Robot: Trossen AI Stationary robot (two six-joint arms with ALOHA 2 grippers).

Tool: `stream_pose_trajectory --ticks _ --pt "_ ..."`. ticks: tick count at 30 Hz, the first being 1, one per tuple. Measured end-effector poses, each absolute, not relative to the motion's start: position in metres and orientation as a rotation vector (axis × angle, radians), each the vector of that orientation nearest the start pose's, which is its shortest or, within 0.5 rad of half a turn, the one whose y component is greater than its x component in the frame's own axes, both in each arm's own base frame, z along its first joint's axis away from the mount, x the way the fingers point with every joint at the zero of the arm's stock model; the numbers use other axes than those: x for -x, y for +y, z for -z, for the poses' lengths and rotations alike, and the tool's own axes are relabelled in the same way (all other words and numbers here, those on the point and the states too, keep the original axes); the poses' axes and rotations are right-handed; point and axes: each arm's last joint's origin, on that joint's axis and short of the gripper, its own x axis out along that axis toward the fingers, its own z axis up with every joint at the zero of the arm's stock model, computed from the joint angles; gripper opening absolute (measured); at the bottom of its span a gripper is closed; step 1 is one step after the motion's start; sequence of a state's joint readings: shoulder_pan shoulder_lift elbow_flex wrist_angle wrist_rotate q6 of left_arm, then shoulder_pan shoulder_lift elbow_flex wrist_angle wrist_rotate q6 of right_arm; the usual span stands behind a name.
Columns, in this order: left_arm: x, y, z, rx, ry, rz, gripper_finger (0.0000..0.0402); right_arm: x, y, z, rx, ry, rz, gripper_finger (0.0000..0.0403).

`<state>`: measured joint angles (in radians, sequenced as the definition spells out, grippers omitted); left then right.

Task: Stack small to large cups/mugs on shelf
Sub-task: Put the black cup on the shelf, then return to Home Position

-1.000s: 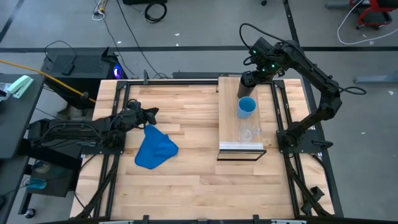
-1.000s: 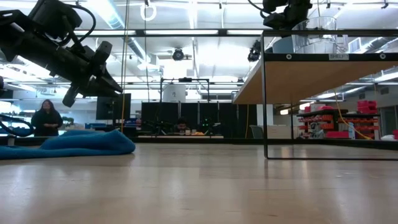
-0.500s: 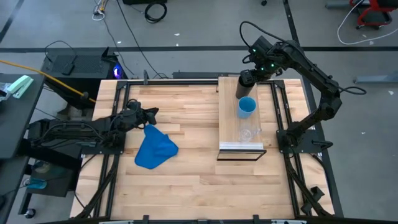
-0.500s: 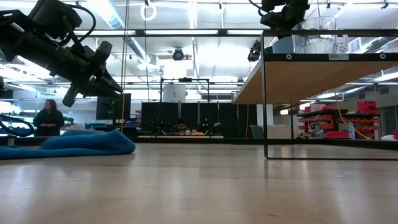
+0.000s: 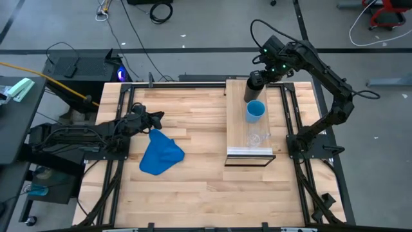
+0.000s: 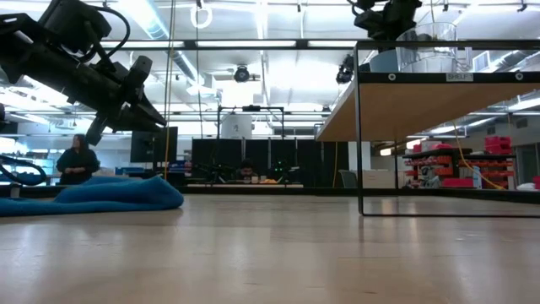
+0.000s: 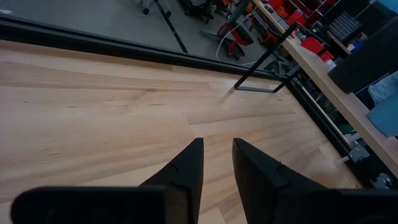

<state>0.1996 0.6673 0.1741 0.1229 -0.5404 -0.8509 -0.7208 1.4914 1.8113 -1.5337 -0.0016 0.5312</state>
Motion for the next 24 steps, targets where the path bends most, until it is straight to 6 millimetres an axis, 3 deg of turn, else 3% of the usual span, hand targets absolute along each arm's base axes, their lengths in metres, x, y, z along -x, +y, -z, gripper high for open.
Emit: stream_pose_trajectory --ticks 11,19,24 --pt "-0.137 0.043 -0.170 0.737 0.039 -0.840 0.0090 -0.174 -0.153 -0.445 -0.862 0.869 0.916 0.0084" --pt "-0.137 0.043 -0.170 0.737 0.039 -0.841 0.0086 -0.154 -0.126 -0.499 -0.793 0.636 0.815 0.0084" --pt "-0.137 0.043 -0.170 0.737 0.039 -0.841 0.0091 -0.152 -0.099 -0.543 -0.647 0.343 0.641 0.0084"
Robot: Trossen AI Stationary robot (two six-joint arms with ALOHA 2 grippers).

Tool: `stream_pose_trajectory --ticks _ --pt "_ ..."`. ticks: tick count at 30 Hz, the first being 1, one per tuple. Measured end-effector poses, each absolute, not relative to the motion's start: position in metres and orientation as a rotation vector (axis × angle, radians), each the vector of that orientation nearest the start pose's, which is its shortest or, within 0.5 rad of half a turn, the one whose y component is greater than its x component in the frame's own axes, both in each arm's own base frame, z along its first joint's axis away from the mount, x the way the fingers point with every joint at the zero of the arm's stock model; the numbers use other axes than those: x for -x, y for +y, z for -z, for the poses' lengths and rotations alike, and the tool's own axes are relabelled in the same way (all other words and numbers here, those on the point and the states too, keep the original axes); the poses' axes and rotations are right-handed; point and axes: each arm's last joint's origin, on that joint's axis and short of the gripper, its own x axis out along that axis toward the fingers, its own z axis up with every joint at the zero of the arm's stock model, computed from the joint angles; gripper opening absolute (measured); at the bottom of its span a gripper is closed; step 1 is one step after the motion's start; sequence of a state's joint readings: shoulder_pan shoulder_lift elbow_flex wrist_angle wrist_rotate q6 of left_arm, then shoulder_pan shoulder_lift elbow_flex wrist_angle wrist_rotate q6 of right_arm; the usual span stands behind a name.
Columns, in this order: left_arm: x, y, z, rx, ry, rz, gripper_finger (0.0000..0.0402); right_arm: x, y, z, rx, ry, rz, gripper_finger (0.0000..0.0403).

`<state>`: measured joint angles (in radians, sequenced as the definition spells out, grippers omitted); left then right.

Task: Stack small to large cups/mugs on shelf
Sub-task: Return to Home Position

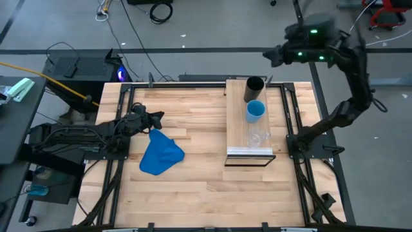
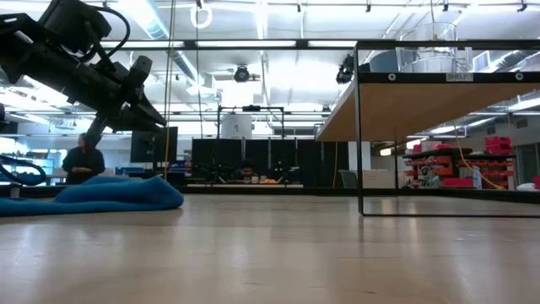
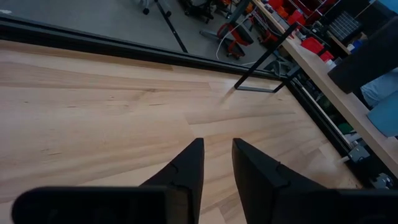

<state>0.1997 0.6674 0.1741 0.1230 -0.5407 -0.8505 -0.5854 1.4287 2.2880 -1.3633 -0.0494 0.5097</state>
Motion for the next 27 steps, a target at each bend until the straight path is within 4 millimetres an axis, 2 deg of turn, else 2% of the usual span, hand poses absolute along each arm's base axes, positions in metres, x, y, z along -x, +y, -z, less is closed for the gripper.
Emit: stream_pose_trajectory --ticks 6,10,13,19,24,27 --pt "-0.137 0.043 -0.170 0.737 0.039 -0.840 0.0093 -0.167 -0.050 -0.598 -0.361 -0.093 0.218 0.0083" --pt "-0.137 0.043 -0.170 0.737 0.039 -0.840 0.0094 -0.185 -0.010 -0.616 -0.193 -0.253 -0.076 0.0083" --pt "-0.137 0.043 -0.170 0.737 0.039 -0.840 0.0094 -0.197 0.024 -0.611 -0.073 -0.231 -0.276 0.0082" --pt "-0.137 0.043 -0.170 0.737 0.040 -0.840 0.0088 -0.201 0.089 -0.588 0.018 -0.097 -0.567 0.0082" --pt "-0.137 0.043 -0.170 0.737 0.039 -0.841 0.0085 -0.204 0.140 -0.574 -0.009 -0.148 -0.647 0.0082" --pt "-0.137 0.043 -0.170 0.737 0.039 -0.841 0.0087 -0.201 0.162 -0.566 -0.022 -0.176 -0.626 0.0082"
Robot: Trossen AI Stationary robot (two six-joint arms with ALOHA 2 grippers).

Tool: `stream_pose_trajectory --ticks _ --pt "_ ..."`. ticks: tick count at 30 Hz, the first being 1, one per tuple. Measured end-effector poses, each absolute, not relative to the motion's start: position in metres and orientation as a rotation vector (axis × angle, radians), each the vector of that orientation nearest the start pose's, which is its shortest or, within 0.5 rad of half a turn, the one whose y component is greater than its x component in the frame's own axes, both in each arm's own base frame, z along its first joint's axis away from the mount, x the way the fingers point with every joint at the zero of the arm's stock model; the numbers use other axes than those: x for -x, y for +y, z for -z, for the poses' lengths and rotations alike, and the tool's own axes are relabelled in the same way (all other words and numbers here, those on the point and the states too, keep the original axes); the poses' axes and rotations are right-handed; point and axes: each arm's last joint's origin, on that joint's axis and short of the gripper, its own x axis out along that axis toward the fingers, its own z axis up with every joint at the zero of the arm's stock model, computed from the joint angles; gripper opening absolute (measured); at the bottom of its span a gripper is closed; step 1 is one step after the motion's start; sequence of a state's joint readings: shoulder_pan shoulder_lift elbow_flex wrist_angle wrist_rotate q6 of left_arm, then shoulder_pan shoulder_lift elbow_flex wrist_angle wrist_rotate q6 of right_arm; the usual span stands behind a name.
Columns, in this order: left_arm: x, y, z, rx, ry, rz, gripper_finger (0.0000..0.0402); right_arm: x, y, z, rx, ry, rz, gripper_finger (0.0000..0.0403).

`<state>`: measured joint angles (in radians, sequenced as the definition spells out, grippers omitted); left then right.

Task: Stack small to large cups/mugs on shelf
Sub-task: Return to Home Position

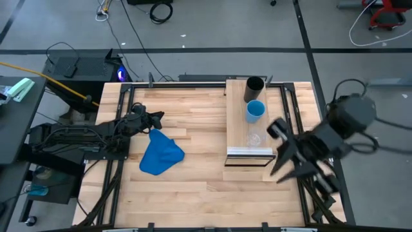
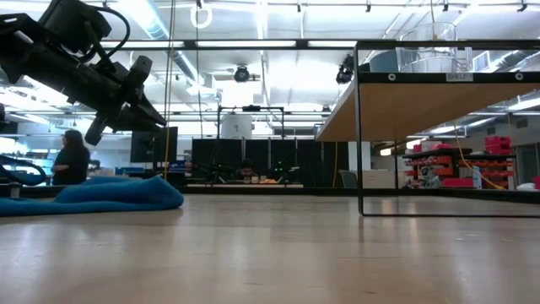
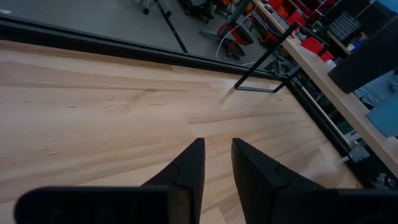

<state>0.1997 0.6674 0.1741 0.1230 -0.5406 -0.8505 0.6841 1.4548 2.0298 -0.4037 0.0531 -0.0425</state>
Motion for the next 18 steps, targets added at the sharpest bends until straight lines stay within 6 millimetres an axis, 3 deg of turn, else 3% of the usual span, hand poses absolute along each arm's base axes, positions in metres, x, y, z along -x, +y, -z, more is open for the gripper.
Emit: stream_pose_trajectory --ticks 4,10,18 --pt "-0.137 0.043 -0.170 0.737 0.039 -0.840 0.0091 -0.191 0.169 -0.559 -0.036 -0.161 -0.456 0.0082" --pt "-0.137 0.043 -0.170 0.737 0.039 -0.840 0.0085 -0.169 0.148 -0.549 -0.136 -0.188 -0.225 0.0082" --pt "-0.137 0.043 -0.170 0.737 0.039 -0.840 0.0088 -0.155 0.121 -0.476 -0.244 -0.354 -0.174 0.0082"
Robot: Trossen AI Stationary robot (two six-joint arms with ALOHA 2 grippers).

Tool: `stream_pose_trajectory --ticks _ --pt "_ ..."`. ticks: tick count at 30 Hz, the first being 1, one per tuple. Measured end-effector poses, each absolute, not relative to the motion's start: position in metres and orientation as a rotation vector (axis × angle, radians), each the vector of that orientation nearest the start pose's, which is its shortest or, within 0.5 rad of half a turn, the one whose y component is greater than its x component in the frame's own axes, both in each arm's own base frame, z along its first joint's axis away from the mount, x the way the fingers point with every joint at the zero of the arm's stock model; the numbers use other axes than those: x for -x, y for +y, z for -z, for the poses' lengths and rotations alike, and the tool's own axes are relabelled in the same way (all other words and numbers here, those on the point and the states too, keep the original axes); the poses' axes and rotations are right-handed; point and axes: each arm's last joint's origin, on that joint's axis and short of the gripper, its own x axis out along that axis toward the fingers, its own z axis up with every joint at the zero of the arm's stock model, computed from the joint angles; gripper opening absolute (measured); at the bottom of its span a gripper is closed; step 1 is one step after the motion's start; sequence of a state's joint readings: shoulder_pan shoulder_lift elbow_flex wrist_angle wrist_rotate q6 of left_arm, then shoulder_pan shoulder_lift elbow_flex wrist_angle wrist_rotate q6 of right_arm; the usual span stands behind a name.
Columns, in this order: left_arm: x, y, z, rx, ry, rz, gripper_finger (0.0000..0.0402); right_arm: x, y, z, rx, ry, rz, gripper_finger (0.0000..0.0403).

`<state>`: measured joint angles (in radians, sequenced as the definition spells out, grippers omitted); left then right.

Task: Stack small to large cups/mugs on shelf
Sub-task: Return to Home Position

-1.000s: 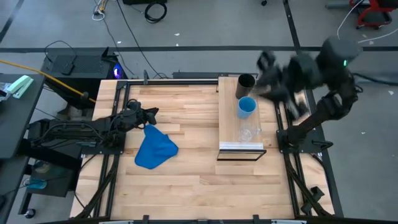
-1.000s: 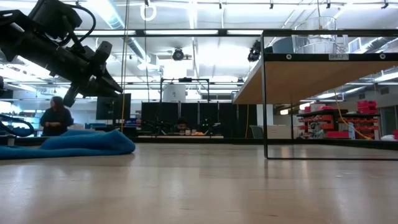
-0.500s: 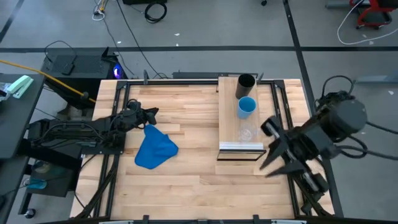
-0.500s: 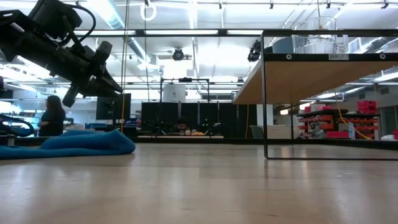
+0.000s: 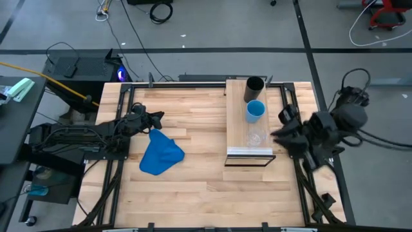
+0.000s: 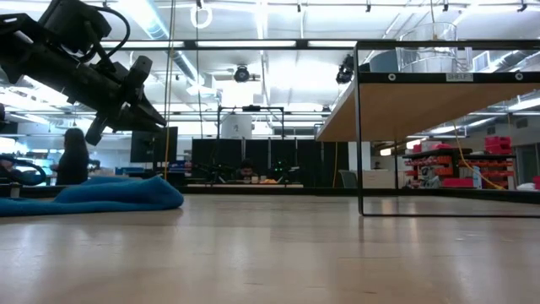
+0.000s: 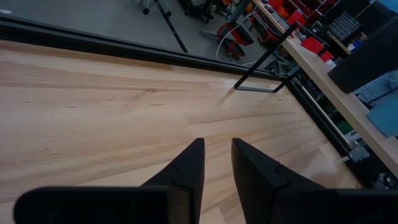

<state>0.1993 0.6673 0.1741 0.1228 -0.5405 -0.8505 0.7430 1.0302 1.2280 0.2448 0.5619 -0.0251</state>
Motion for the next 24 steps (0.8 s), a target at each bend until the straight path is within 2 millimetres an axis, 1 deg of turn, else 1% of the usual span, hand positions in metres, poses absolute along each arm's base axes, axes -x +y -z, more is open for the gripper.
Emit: stream_pose_trajectory --ticks 2,7,10,14,16,18,24 --pt "-0.137 0.043 -0.170 0.737 0.039 -0.841 0.0091 -0.148 0.108 -0.458 -0.290 -0.391 -0.149 0.0082" --pt "-0.137 0.043 -0.170 0.737 0.040 -0.840 0.0088 -0.139 0.078 -0.410 -0.313 -0.381 -0.060 0.0082" --pt "-0.137 0.043 -0.170 0.737 0.040 -0.840 0.0084 -0.128 0.059 -0.392 -0.363 -0.400 0.003 0.0082" --pt "-0.137 0.043 -0.170 0.737 0.039 -0.840 0.0084 -0.109 0.042 -0.374 -0.391 -0.439 0.028 0.0082" --pt "-0.137 0.043 -0.170 0.737 0.039 -0.841 0.0087 -0.101 0.038 -0.367 -0.409 -0.455 0.021 0.0082" --pt "-0.137 0.043 -0.170 0.737 0.039 -0.840 0.0090 -0.096 0.037 -0.362 -0.437 -0.477 -0.036 0.0082" --pt "-0.137 0.043 -0.170 0.737 0.039 -0.840 0.0087 -0.104 0.048 -0.346 -0.464 -0.403 -0.247 0.0082"
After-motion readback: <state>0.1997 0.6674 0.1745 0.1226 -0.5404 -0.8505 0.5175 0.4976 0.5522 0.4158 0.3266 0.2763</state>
